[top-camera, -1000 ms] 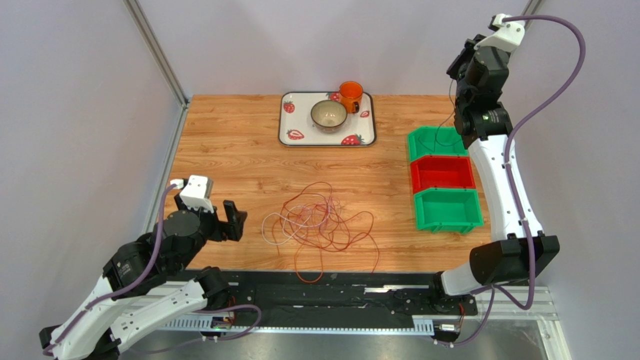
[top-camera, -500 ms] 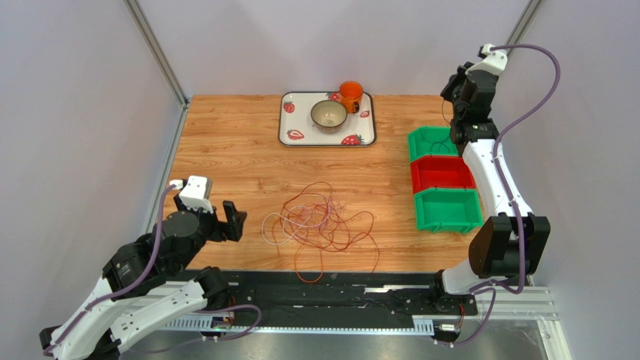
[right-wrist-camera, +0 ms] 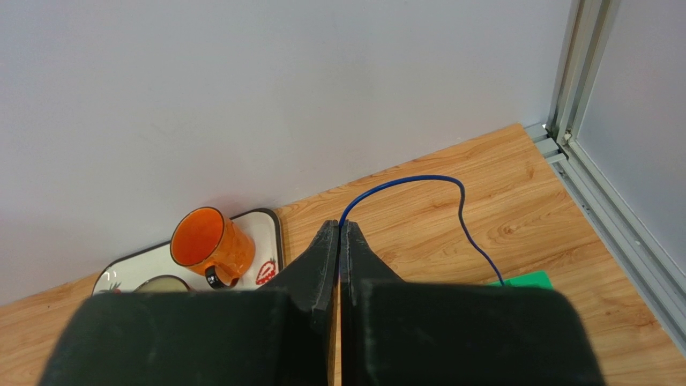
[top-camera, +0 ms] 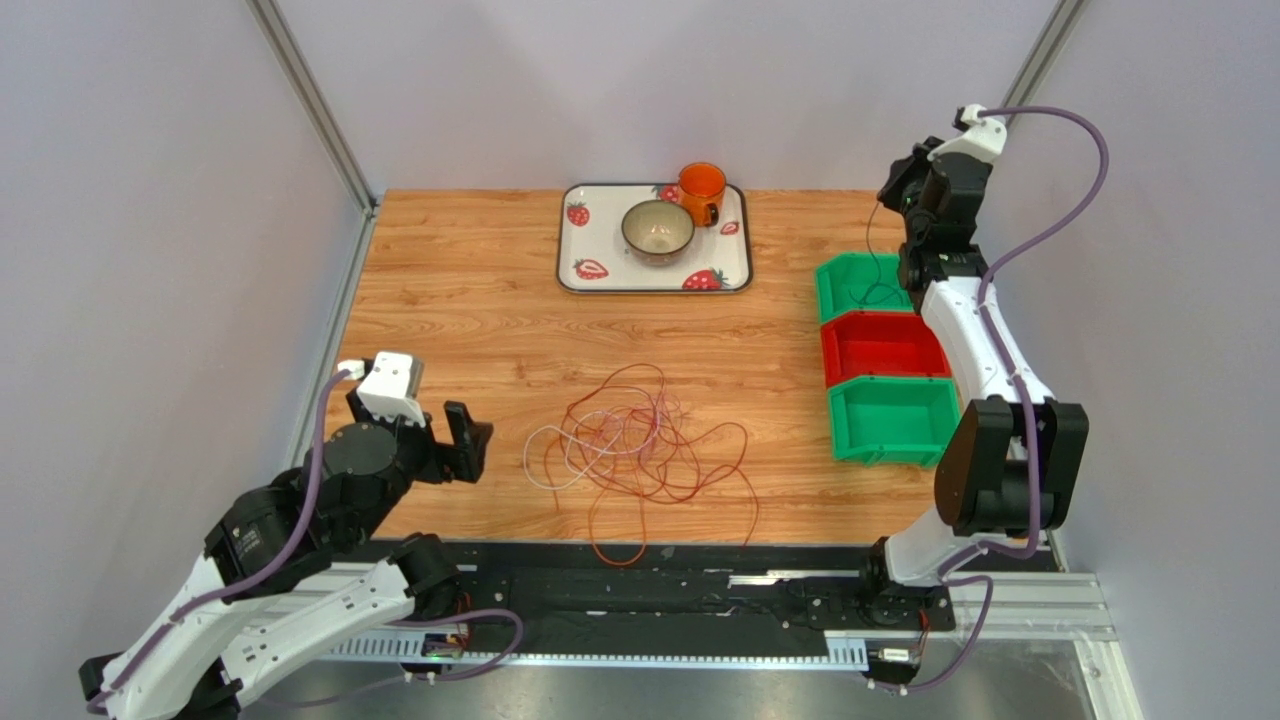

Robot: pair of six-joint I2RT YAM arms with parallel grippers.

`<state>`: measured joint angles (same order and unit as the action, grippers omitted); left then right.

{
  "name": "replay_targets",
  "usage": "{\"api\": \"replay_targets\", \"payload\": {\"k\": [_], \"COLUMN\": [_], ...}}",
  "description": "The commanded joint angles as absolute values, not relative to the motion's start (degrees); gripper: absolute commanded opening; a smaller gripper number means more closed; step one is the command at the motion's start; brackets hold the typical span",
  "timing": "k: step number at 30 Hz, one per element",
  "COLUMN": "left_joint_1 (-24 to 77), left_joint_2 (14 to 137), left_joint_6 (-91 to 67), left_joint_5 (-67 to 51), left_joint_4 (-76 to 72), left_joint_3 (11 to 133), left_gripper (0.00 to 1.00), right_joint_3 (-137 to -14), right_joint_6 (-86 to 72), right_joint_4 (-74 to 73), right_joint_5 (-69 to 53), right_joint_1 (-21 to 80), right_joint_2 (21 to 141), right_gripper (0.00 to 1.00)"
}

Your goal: Untangle the cables

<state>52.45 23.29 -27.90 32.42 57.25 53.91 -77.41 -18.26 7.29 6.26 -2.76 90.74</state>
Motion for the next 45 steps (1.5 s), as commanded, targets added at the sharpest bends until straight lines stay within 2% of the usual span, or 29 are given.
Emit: {"api": "replay_targets", "payload": {"k": [1, 10, 15, 24, 29, 34, 38, 45], "left_joint_1": [52.1, 52.0, 51.9, 51.9, 51.9, 51.9, 51.9, 51.9], "left_joint_2": [22.9, 22.4, 22.5, 20.9, 19.8, 19.9, 19.9, 19.5], "left_joint_6": [-26.8, -27.0, -26.9, -27.2, -27.1, -27.0, -26.9, -26.9], "left_joint_5": [32.7, 33.2, 33.2, 33.5, 33.6, 33.3, 33.2, 33.2], "left_joint_4": [55.5, 55.5, 55.5, 55.3, 55.2, 55.1, 54.9, 54.9], "left_joint_3": [53.6, 53.4, 53.3, 52.7, 52.5, 52.4, 52.4, 52.3], "left_gripper": [0.96, 0.96, 0.96, 0.96, 0.96, 0.96, 0.96, 0.96], "right_joint_3": [-79.5, -79.0, -72.0, -66.4, -66.9, -69.8, -70.9, -76.5], "right_joint_6": [-19.6, -21.4, -22.8, -23.1, -23.6, -25.8, -22.3, -13.5], "right_joint_4": [11.3, 11.8, 16.0, 14.1, 9.3, -1.8, -1.2, -4.7], "right_joint_5": [6.1, 5.0, 3.6, 5.4, 13.8, 27.7, 26.6, 41.6], "right_joint_1": [-2.8, -3.5, -3.8, -4.9, -4.9, -4.8, -3.7, 2.7], "right_joint_2": [92.2, 95.2, 94.1, 92.4, 92.6, 93.5, 93.8, 98.4], "right_gripper": [0.0, 0.0, 0.0, 0.0, 0.0, 0.0, 0.0, 0.0]}}
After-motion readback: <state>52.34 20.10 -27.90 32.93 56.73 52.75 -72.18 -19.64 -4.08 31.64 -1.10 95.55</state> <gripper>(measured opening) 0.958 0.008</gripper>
